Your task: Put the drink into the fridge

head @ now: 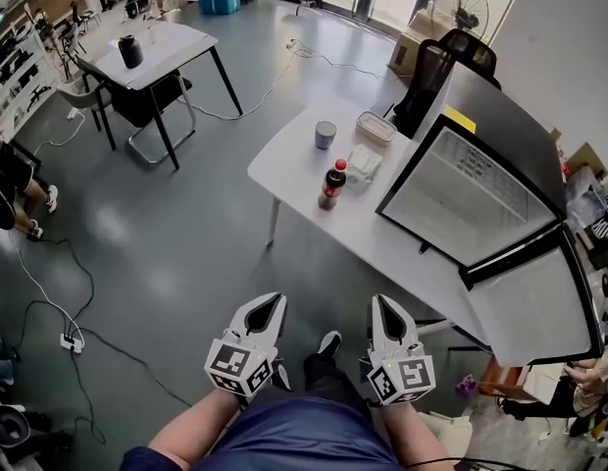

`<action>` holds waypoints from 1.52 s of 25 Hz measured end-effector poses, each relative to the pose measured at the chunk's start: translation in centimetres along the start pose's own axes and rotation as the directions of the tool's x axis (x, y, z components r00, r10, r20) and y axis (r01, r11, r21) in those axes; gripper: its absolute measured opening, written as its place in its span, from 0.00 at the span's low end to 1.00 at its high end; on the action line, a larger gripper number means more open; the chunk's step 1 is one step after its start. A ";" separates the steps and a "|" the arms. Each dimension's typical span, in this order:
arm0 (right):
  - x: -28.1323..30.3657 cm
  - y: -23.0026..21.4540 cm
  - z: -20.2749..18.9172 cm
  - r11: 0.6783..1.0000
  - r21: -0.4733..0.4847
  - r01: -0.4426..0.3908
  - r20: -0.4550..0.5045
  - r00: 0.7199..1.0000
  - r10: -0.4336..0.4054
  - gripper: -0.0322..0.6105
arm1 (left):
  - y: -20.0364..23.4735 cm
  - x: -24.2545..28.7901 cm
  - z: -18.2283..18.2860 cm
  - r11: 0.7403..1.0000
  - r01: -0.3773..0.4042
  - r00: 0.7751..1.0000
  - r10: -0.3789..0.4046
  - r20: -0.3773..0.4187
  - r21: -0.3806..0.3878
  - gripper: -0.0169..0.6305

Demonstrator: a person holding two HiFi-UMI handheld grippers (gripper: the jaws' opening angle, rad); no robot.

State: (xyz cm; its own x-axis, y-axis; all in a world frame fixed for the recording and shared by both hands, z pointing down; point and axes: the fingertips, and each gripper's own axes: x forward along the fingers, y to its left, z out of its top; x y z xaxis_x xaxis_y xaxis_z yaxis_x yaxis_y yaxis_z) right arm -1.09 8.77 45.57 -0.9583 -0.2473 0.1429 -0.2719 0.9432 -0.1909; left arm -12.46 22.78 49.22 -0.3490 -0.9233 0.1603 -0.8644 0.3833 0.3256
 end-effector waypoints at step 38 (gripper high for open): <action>7.7 -16.9 3.2 0.985 0.130 0.111 0.017 0.993 -0.114 0.06 | 5.9 24.7 -1.4 0.960 -0.006 0.986 0.052 -0.156 0.281 0.19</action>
State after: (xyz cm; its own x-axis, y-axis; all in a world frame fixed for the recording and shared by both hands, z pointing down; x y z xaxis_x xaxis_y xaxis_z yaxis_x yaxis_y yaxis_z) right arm -4.17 -9.77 46.79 -0.9225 -0.3568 0.1472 -0.3854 0.8732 -0.2983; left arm -25.70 2.28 56.45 -0.3329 -0.8869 0.3202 -0.9291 0.3665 0.0493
